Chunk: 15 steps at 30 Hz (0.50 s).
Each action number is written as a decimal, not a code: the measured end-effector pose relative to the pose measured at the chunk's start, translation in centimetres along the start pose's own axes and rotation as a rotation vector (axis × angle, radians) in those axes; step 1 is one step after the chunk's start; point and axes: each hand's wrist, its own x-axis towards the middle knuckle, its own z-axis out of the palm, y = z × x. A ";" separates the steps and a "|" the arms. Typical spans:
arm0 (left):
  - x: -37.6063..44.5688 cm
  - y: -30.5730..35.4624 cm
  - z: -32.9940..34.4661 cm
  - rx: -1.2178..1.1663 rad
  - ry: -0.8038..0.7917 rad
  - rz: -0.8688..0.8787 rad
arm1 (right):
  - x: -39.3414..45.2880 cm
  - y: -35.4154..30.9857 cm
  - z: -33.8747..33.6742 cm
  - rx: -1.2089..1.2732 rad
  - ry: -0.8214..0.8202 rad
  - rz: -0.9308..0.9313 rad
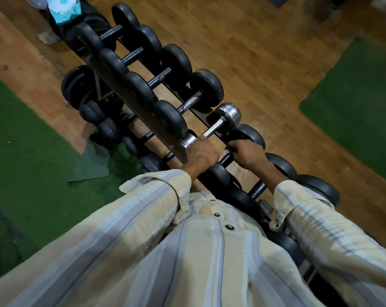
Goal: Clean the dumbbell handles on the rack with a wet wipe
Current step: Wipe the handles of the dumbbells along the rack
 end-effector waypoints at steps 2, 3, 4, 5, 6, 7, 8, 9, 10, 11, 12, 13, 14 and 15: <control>-0.1 0.0 0.0 0.005 0.003 0.003 | -0.5 0.2 0.1 -0.008 0.075 0.041; -0.2 0.0 -0.1 0.003 0.005 0.004 | -0.8 0.0 0.3 0.007 0.107 0.056; -0.1 0.0 0.0 0.002 0.009 0.006 | -1.2 -0.2 0.8 0.030 0.137 0.060; -0.1 0.0 0.0 -0.001 0.009 0.006 | -1.6 -0.4 1.3 0.064 0.156 0.049; -0.1 0.0 0.0 0.001 0.006 0.007 | -2.2 -0.7 1.9 0.105 0.151 0.009; -0.2 0.0 0.0 0.007 0.002 0.006 | -2.8 -0.9 2.6 0.139 0.127 -0.058; -0.1 0.0 0.0 0.015 0.002 0.005 | -3.3 -1.1 3.3 0.201 0.104 -0.116; -0.1 0.0 0.1 0.021 0.003 0.003 | -3.8 -1.2 3.7 0.295 0.093 -0.126; 0.0 0.0 0.1 0.024 0.006 0.004 | -4.0 -1.0 4.0 0.407 0.095 -0.083; 0.0 0.1 0.2 0.023 0.008 0.003 | -4.1 -0.7 4.1 0.489 0.117 -0.022; 0.0 0.1 0.2 0.024 0.008 0.003 | -4.3 -0.4 4.3 0.551 0.149 0.038; 0.0 0.1 0.1 0.028 0.008 0.004 | -4.4 -0.1 4.4 0.594 0.190 0.090; 0.0 0.2 0.1 0.034 0.009 0.008 | -4.6 0.1 4.6 0.643 0.244 0.143; 0.0 0.2 0.1 0.039 0.007 0.009 | -4.8 0.1 4.6 0.690 0.309 0.200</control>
